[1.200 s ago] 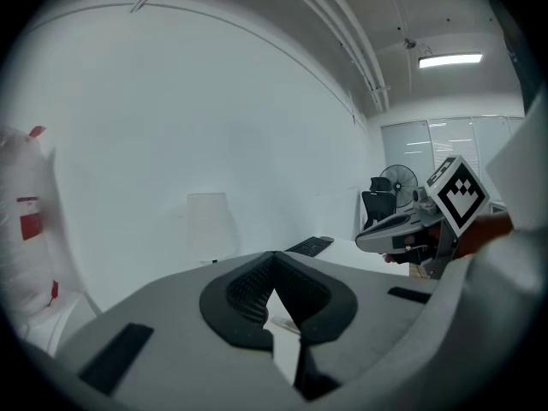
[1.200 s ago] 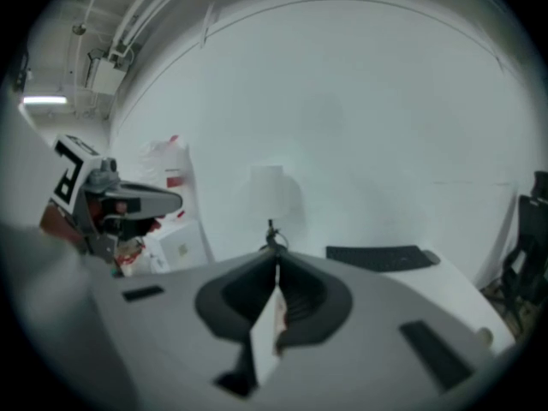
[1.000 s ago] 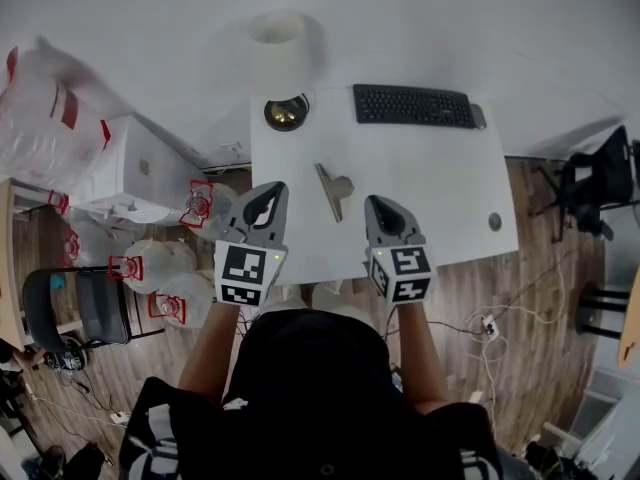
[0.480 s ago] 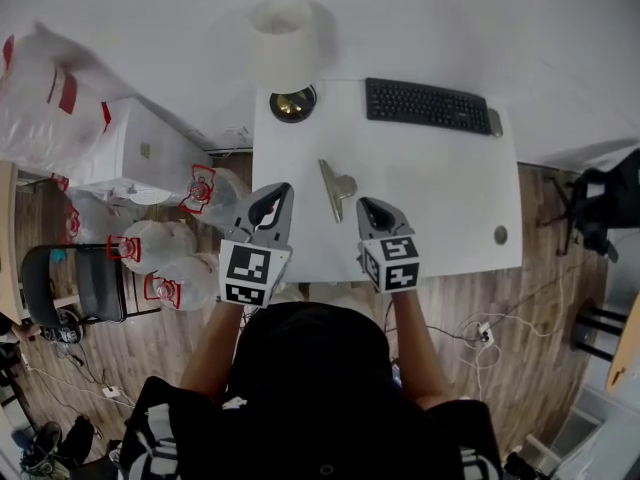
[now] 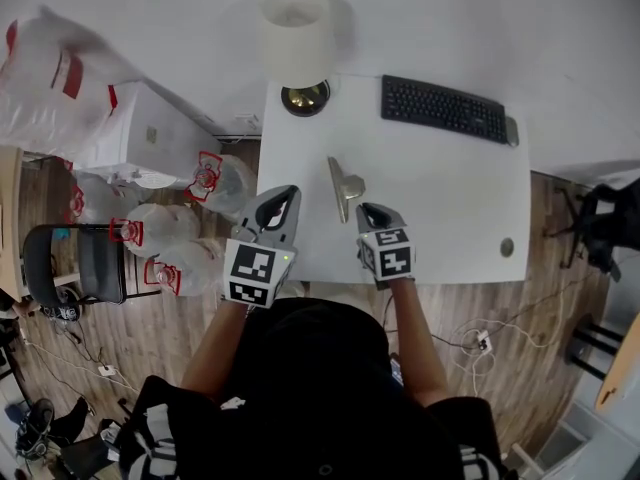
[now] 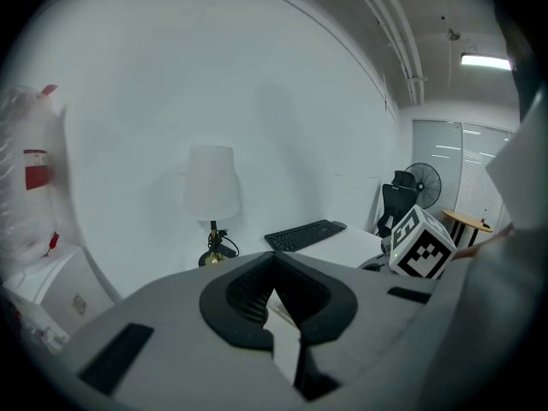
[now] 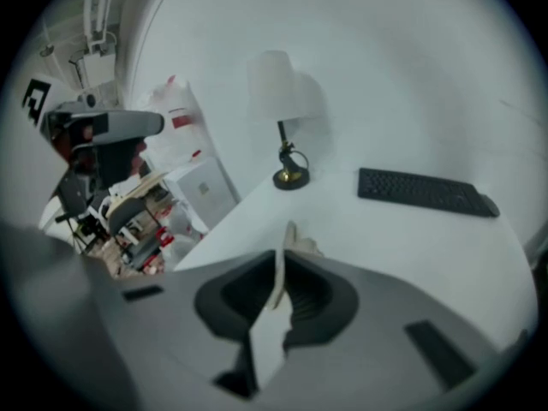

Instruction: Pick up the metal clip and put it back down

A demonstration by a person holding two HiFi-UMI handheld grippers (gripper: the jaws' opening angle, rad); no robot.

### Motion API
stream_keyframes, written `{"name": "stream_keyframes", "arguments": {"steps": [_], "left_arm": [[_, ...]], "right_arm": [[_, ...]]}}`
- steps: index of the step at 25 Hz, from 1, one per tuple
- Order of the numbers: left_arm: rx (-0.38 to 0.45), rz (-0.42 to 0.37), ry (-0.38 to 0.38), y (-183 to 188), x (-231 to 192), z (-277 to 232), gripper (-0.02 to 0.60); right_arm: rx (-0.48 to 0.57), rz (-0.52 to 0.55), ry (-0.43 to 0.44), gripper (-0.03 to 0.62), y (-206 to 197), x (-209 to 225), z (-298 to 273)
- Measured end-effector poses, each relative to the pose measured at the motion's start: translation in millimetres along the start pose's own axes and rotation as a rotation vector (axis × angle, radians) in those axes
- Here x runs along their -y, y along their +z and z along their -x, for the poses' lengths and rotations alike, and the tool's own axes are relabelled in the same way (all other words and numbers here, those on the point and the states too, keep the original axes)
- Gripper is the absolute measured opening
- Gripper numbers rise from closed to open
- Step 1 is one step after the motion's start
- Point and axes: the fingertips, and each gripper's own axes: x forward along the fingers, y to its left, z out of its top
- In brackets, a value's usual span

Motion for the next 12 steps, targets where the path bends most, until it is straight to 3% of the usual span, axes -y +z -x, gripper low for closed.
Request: {"name": "stream_keyframes", "arguments": {"steps": [4, 6, 12], "left_arm": [[-0.014, 0.005, 0.009, -4.8, -0.5, -1.5, 0.025], [-0.023, 0.009, 0.016, -7.9, -2.8, -2.0, 0.025], [-0.053, 0.011, 0.032, -17.6, -7.7, -2.2, 0.023]], "right_arm": [[-0.043, 0.016, 0.002, 0.043, -5.9, 8.5, -12.6], [-0.060, 0.020, 0.014, 0.101, -6.2, 11.2, -20.1], [-0.094, -0.007, 0.025, 0.170, -8.6, 23.5, -44.7]]}}
